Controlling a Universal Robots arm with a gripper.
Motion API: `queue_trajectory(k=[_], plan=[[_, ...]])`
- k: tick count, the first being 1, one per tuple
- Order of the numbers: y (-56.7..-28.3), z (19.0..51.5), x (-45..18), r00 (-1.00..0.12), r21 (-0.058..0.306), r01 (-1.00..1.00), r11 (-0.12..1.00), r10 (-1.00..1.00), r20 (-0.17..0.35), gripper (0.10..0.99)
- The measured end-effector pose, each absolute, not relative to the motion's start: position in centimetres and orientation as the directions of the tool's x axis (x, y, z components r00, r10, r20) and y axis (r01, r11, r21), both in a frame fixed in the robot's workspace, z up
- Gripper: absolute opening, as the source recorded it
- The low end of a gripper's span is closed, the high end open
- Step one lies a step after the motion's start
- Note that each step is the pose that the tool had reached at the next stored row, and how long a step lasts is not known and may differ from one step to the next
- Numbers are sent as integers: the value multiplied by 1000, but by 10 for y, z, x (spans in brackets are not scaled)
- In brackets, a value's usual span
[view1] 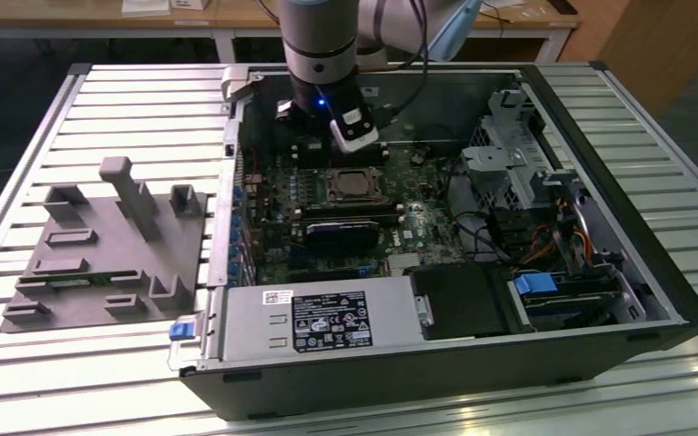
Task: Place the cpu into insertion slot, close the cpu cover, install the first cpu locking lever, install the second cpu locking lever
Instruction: 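Install the first cpu locking lever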
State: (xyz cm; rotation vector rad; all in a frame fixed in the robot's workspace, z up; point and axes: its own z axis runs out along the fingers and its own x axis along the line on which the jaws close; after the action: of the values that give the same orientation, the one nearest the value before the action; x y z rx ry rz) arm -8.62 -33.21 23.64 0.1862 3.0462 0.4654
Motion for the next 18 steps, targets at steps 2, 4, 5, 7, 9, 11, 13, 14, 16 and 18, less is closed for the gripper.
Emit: queue_trajectory(k=[2,4,5,7,9,11,13,14,16,18], plan=[[-332,236,-82,-991,301,111,947,127,-36,102],[-332,236,-80,-991,301,111,947,127,-35,102],[-332,236,-80,-991,301,111,947,127,-36,102],[-332,236,-80,-991,301,111,947,127,-36,102],[-332,236,-80,-991,301,111,947,127,-36,102],[-332,236,-80,-991,301,110,947,127,-37,102],[-332,235,-80,-991,302,107,947,127,-47,102],[-332,235,-80,-990,303,105,947,127,-54,102],[-333,234,-80,-989,306,99,947,127,-73,102],[-333,234,-80,-987,308,92,947,127,-96,102]])
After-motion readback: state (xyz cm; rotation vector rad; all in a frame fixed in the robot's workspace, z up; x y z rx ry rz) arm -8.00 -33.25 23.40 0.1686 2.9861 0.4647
